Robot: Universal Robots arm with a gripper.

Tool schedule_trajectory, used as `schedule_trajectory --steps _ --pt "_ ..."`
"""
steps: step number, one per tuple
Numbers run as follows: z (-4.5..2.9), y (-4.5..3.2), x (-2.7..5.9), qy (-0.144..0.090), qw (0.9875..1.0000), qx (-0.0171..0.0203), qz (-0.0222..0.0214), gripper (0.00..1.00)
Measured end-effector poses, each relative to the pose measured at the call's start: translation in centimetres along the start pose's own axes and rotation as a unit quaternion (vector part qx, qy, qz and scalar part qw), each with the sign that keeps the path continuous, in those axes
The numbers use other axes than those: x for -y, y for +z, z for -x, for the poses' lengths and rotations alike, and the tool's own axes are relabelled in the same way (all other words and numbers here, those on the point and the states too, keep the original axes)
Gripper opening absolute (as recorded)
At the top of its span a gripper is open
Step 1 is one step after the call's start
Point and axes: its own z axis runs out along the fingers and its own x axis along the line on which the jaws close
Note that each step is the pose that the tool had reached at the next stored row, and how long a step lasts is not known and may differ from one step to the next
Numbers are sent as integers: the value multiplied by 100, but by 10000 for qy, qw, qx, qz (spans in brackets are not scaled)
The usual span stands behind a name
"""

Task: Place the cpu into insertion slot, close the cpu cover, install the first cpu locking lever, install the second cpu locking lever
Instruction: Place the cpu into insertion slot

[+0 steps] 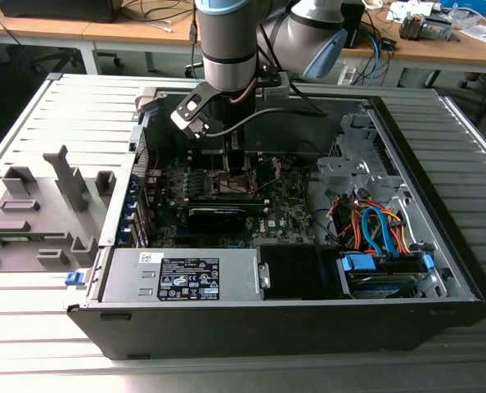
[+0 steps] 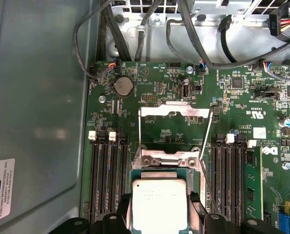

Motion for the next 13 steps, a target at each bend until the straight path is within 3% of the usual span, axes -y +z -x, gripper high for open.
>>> schedule_trajectory --steps 13 --pt "-2 30 40 0 10000 1 0 54"
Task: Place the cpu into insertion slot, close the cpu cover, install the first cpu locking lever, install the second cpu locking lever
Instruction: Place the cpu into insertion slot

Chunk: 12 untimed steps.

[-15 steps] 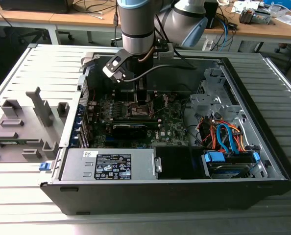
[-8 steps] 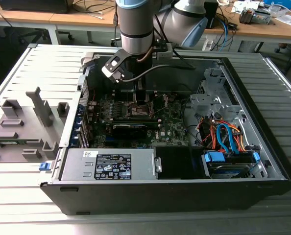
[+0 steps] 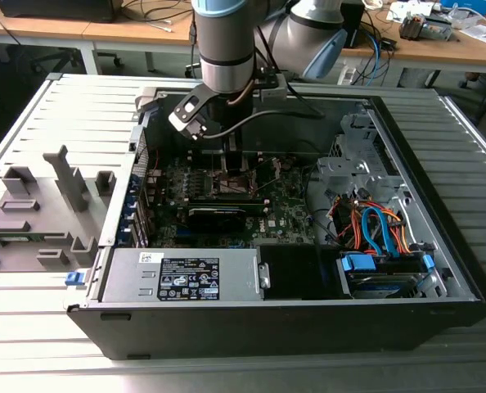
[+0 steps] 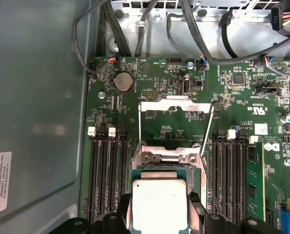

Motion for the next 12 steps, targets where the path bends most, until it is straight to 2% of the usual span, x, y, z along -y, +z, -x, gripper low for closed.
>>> schedule_trajectory --steps 12 --pt "0 23 20 0 10000 1 0 54"
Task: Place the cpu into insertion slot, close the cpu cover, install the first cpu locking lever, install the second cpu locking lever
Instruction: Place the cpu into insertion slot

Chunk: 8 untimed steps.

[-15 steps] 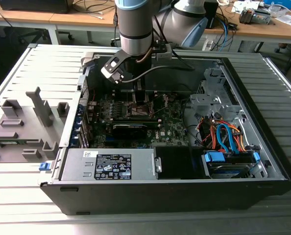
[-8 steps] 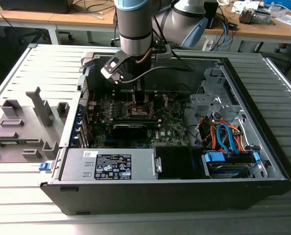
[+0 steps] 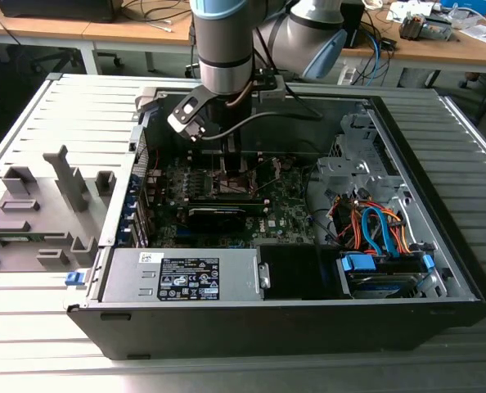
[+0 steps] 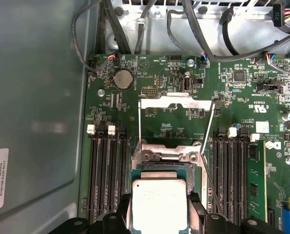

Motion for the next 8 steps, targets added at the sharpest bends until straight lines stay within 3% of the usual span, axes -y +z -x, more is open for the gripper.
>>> schedule_trajectory --steps 8 --pt "0 19 11 0 10000 0 0 54"
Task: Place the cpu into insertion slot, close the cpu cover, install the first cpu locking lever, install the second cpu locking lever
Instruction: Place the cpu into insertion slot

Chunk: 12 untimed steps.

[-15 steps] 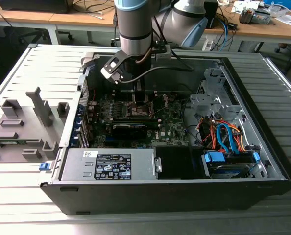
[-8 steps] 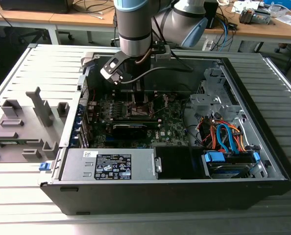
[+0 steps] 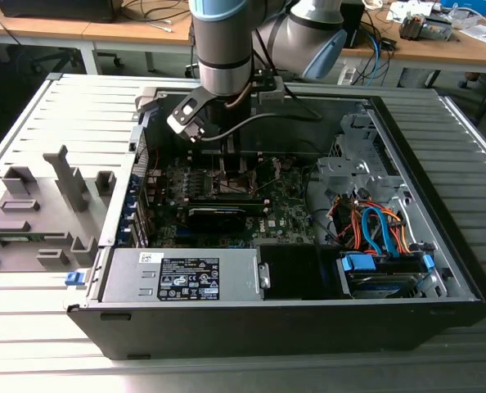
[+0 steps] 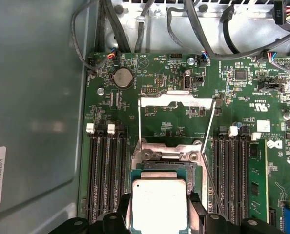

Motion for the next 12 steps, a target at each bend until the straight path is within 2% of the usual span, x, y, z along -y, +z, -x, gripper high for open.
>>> schedule_trajectory --steps 12 --pt "0 16 14 0 10000 0 0 54"
